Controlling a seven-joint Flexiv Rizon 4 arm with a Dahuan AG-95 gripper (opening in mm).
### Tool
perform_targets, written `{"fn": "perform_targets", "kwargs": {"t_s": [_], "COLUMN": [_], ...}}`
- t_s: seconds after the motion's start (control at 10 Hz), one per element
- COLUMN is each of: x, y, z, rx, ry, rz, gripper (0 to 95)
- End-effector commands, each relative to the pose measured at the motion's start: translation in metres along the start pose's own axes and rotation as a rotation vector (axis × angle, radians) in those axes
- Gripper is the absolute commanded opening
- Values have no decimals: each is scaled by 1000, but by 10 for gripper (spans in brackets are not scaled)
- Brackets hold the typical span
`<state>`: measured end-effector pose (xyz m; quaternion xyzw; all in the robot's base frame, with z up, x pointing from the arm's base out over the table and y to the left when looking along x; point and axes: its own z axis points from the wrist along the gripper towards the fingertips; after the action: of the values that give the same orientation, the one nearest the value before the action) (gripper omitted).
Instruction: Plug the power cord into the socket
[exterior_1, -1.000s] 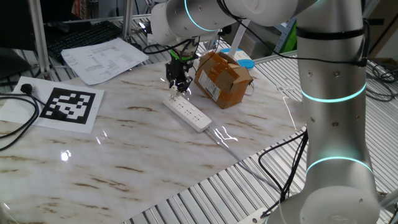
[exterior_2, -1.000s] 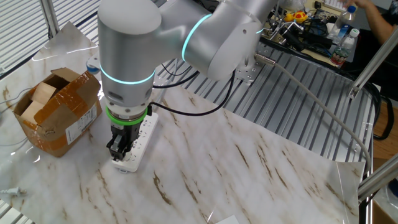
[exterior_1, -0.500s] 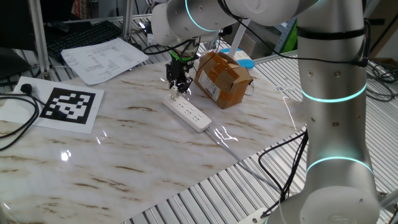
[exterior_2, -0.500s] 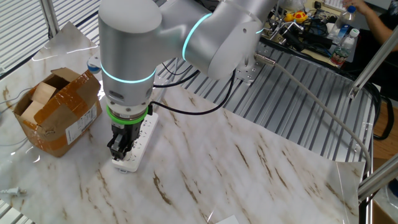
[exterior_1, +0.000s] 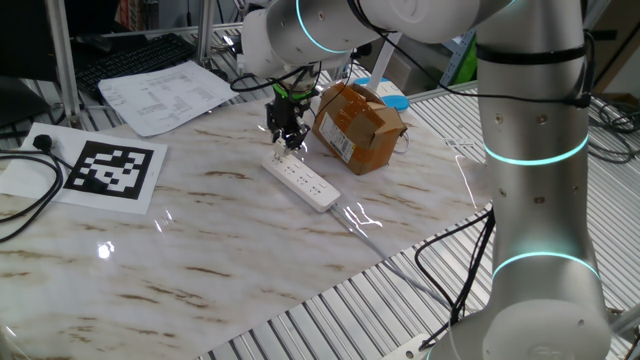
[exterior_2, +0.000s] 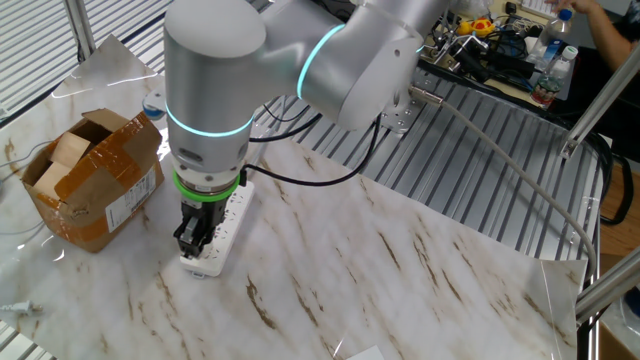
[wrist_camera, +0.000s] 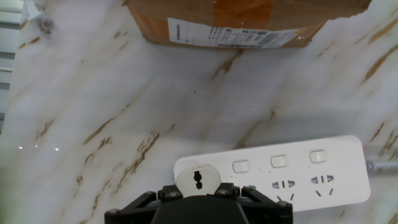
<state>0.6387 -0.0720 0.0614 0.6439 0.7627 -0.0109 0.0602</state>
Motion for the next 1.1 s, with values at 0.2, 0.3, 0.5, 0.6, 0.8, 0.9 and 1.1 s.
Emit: {"fn": "perform_targets", "kwargs": {"t_s": [0.2, 0.3, 0.5, 0.6, 0.8, 0.9, 1.1], "x": [0, -1, -3, -3, -3, -3, -3], "y": [0, 0, -2, -2, -2, -2, -2], "z": [0, -2, -6, -6, -6, -6, -5], "rx": [17, 25, 25, 25, 23, 21, 20], "ry": [-11, -23, -27, -28, -26, -24, -21], "rz": [1, -7, -13, -16, -14, -14, -11], "gripper": [0, 0, 0, 0, 0, 0, 0]}}
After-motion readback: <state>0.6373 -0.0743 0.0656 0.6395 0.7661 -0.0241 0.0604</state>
